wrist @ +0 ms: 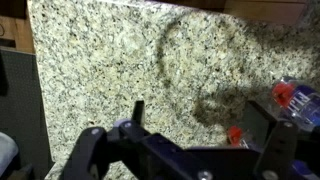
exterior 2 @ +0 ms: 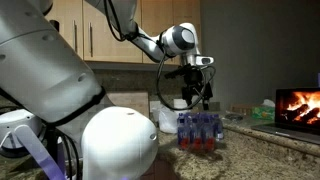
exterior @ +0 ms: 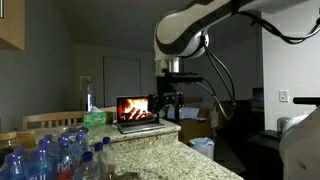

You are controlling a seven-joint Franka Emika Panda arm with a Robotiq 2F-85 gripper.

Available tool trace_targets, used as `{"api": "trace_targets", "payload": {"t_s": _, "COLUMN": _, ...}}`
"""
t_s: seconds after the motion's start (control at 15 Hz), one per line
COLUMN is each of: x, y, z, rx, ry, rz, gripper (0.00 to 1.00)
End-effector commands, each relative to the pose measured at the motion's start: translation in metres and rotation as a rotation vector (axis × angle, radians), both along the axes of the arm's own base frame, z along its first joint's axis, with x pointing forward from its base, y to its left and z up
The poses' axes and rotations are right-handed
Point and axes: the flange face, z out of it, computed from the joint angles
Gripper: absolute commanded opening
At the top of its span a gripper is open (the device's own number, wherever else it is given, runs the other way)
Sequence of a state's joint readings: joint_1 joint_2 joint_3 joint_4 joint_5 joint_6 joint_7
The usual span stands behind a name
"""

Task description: Move three bottles to the right

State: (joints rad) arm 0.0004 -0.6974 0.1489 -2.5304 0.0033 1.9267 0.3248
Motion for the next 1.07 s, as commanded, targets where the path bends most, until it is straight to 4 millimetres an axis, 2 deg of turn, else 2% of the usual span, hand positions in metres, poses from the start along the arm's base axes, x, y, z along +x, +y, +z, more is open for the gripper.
{"api": "trace_targets", "payload": {"t_s": 0.0, "x": 0.0, "y": 0.0, "z": 0.001, "rx": 0.0, "ry": 0.001, "rz": 0.0, "gripper": 1.0}}
{"api": "trace_targets", "payload": {"t_s": 0.87, "x": 0.0, "y": 0.0, "z": 0.001, "rx": 0.0, "ry": 0.001, "rz": 0.0, "gripper": 1.0}}
{"api": "trace_targets", "payload": {"t_s": 1.0, "x": 0.011, "y": -0.003, "z": 0.005, "rx": -0.005, "ry": -0.023, "rz": 0.006, "gripper": 1.0}}
